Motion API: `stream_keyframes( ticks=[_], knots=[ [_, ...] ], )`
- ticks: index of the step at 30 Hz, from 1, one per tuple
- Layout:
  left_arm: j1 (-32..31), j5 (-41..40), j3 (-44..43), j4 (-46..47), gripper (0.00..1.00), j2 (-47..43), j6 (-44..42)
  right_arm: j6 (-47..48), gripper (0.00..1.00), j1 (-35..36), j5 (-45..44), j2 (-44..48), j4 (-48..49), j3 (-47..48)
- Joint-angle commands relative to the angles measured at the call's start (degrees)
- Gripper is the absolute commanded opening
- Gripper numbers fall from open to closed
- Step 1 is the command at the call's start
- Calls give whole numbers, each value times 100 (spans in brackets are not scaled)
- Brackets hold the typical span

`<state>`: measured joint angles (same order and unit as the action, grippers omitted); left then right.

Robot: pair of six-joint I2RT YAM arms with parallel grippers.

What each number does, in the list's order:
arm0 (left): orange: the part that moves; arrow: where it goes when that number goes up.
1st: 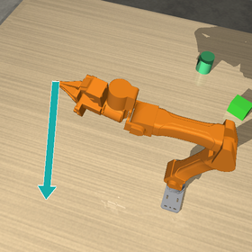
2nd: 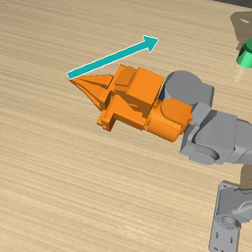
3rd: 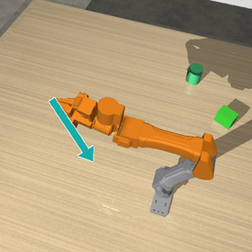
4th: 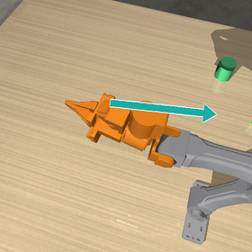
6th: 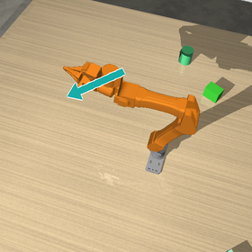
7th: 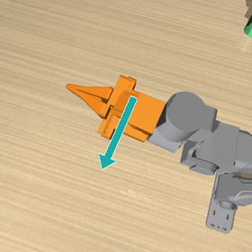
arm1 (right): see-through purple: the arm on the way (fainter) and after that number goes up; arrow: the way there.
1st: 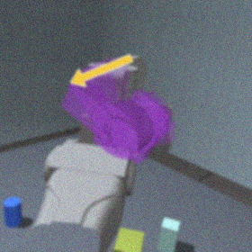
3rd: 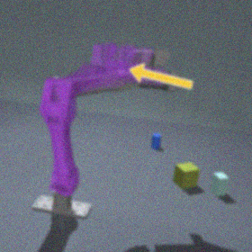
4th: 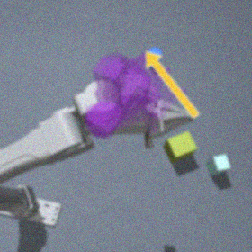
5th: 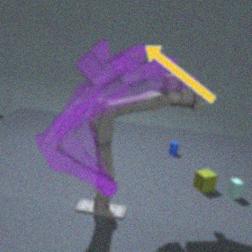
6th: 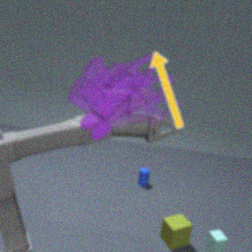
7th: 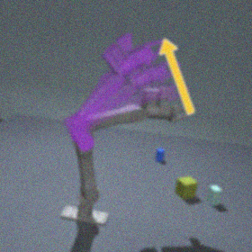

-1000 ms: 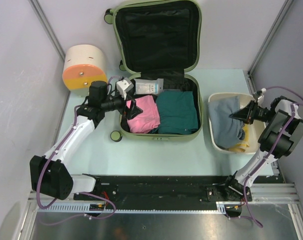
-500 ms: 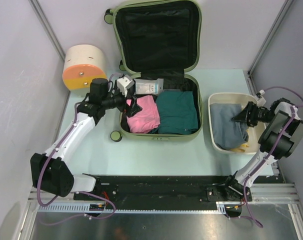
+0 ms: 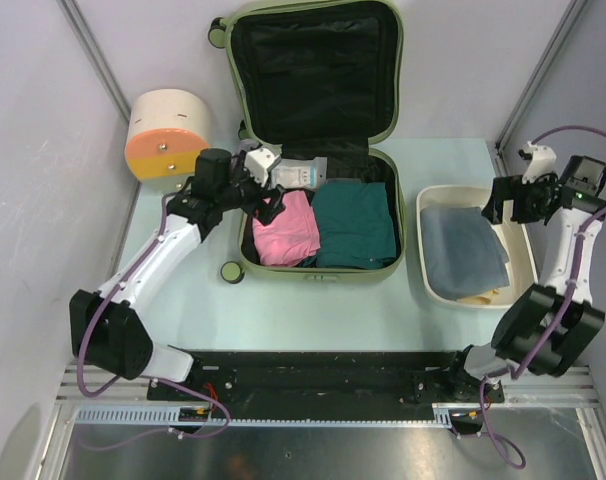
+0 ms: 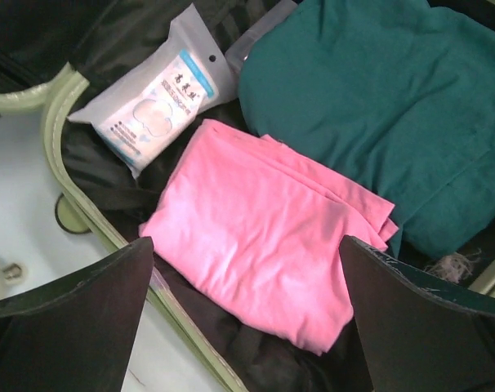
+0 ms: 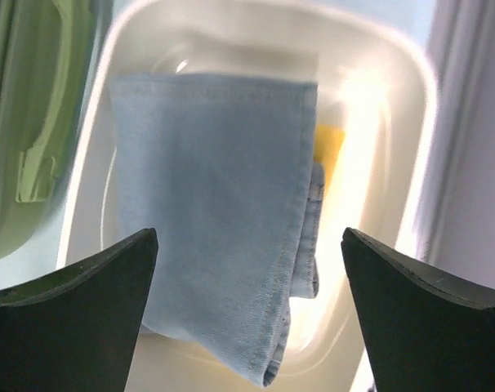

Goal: Open, take out, and arrange the luggage

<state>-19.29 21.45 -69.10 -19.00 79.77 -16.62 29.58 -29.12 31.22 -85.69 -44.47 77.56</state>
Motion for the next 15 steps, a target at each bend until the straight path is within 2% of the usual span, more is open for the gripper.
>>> stream_keyframes(
  ticks=[1, 4, 7, 9, 11, 15],
  knots=[
    [-259, -56, -455, 29, 100, 240, -876, -83, 100, 213, 23, 737, 973, 49],
    [-601, 429, -420, -77, 100, 355, -1877, -611, 100, 714, 172, 1019, 1255, 49],
    [-1128, 790, -280, -112, 98, 574, -2932, -665, 100, 1083, 1209, 1195, 1125, 58],
    [-1463, 895, -279, -121, 94, 890, -3380, -700, 100, 1495, 1010, 1186, 1002, 66],
    [-1734, 887, -411, -121, 89, 1337, -3532, -586, 100, 1997, 930, 1160, 721, 66],
    [-2052, 957, -727, -130, 89, 1962, -3541, -918, 100, 2262, 885, 888, 606, 66]
  ],
)
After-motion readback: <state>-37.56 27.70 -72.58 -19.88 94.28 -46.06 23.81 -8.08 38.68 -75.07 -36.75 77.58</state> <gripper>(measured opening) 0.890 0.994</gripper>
